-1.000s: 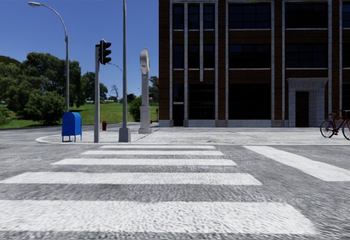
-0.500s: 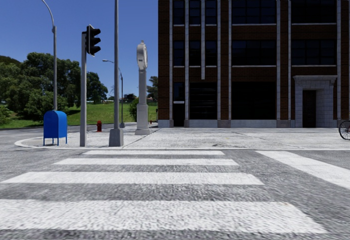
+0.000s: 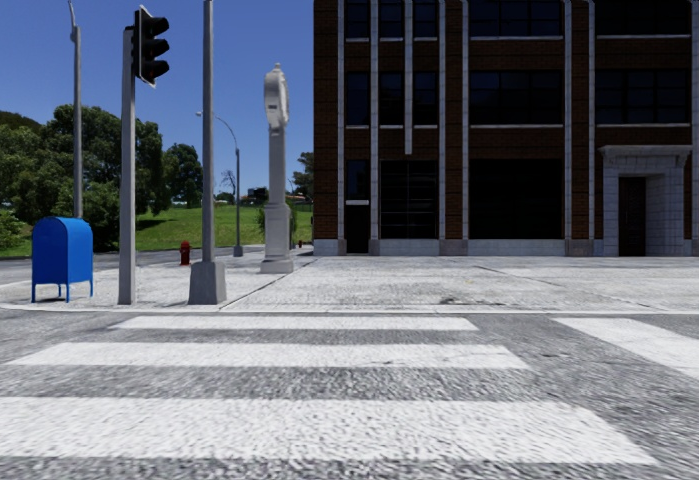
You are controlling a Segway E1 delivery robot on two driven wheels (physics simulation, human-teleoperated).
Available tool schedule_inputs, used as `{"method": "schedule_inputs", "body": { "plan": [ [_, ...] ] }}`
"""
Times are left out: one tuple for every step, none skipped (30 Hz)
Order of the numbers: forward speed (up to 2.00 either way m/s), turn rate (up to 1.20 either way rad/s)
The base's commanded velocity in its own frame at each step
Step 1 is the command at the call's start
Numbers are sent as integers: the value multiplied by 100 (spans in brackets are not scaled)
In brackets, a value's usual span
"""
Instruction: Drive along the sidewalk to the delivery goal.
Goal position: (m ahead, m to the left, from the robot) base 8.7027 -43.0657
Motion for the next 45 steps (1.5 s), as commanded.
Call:
{"method": "schedule_inputs", "body": {
  "plan": [
    [200,0],
    [200,0],
    [200,0],
    [200,0],
    [200,0],
    [200,0],
    [200,0],
    [200,0],
    [200,0],
    [200,0],
    [200,0],
    [200,0],
    [200,0],
    [200,0],
    [200,0],
    [200,0],
    [200,0],
    [200,0],
    [200,0],
    [200,0],
    [200,0],
    [200,0],
    [200,0],
    [200,0],
    [200,0],
    [200,0],
    [200,0],
    [200,0],
    [200,0],
    [200,0],
    [200,0],
    [200,-73],
    [200,-73],
    [200,-102],
    [200,-114],
    [200,-71],
    [200,0],
    [200,0],
    [200,0],
    [200,0],
    [200,0],
    [200,0],
    [200,0],
    [200,0],
    [200,0]
  ]
}}
